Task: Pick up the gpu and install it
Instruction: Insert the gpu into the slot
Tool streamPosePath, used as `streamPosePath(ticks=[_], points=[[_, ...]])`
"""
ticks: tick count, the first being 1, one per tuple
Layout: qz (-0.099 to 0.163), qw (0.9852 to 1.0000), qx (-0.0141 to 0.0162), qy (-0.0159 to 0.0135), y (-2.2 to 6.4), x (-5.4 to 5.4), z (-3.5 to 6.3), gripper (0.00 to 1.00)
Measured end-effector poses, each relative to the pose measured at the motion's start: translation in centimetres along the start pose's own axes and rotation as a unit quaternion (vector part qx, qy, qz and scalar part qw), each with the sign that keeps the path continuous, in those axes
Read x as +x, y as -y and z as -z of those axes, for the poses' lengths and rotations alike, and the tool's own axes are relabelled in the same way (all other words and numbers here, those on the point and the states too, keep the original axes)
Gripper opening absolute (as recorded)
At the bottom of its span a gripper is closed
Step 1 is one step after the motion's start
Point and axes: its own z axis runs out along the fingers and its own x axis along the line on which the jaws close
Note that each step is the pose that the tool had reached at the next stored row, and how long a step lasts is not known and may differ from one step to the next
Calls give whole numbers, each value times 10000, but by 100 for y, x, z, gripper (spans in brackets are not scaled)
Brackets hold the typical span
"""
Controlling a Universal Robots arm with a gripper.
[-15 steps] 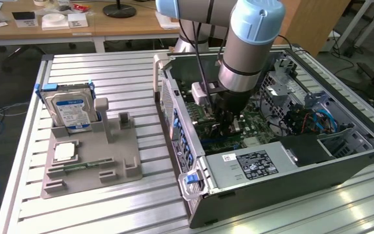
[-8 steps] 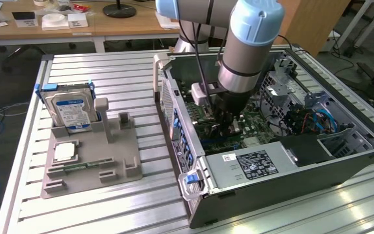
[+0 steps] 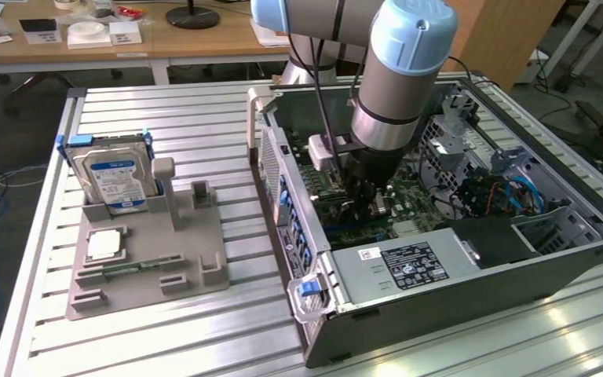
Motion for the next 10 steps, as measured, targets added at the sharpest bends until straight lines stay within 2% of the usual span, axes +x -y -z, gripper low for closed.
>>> streamPosePath(ticks=[10], points=[[0, 10000, 0, 0, 0, -2, 0, 28]])
